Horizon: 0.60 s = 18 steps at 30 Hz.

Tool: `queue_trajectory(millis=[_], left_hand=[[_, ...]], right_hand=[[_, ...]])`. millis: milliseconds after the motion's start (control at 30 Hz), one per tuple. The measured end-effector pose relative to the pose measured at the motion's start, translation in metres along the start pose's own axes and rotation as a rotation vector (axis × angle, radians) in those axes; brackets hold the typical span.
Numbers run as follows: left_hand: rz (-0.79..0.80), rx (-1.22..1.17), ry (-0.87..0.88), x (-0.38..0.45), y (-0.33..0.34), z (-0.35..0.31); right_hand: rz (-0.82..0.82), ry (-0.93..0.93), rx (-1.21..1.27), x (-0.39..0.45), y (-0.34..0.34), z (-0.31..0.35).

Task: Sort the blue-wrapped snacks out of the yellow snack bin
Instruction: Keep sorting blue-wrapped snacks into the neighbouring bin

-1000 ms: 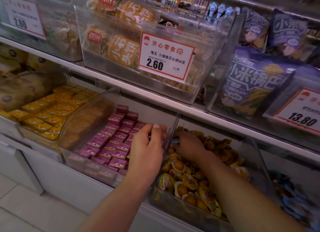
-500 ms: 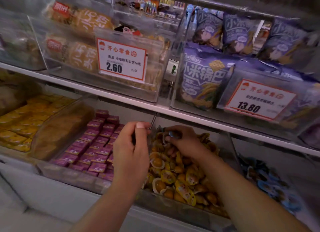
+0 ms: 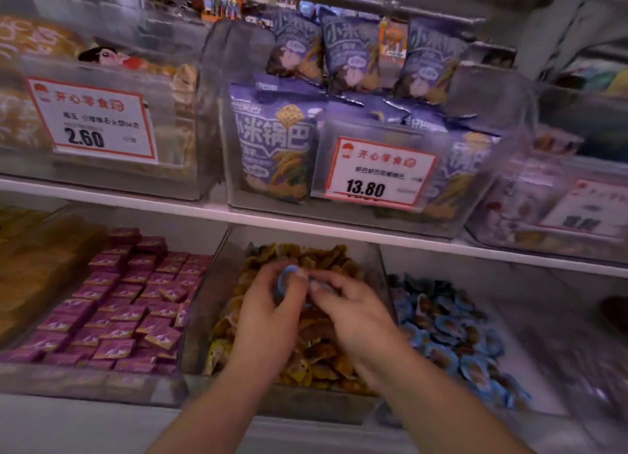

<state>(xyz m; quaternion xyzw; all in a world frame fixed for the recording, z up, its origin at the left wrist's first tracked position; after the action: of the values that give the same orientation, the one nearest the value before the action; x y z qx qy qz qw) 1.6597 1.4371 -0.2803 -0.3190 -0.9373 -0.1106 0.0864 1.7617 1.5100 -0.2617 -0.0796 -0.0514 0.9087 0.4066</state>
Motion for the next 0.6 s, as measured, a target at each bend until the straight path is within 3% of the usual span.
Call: queue_trajectory(millis=[67,200,367,600], left_hand=[[-0.01,0.112,0.141,-0.007,0.002,-0.011],[0.131,0.381,0.355,-0.028,0.031,-0.022],[0.229,0.555,0.491,-0.04,0.052,-0.026],[0.389,0.51,0.414,-0.047,0.06,-0.026]], right_hand=[[0.06,0.246,0.481,-0.014,0.003,-0.008],[0.097,0.317,0.726,-0.026,-0.005,-0.004],[0.104,0.246,0.557,-0.032,-0.011,0.0],[0.13,0.236,0.383,-0.035,-0.026,-0.004]])
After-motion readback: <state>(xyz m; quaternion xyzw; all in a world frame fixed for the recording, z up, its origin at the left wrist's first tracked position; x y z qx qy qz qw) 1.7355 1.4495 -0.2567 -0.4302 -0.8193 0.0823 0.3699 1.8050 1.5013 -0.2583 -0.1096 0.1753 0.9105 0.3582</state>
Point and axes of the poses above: each hand's wrist, its own x-axis towards the middle knuckle, its own y-axis out of the palm, z = x × y, the point moved 6 cm from there along x, towards the middle knuckle, and after that the axes turned 10 degrees about -x, right-handed, at the moved point
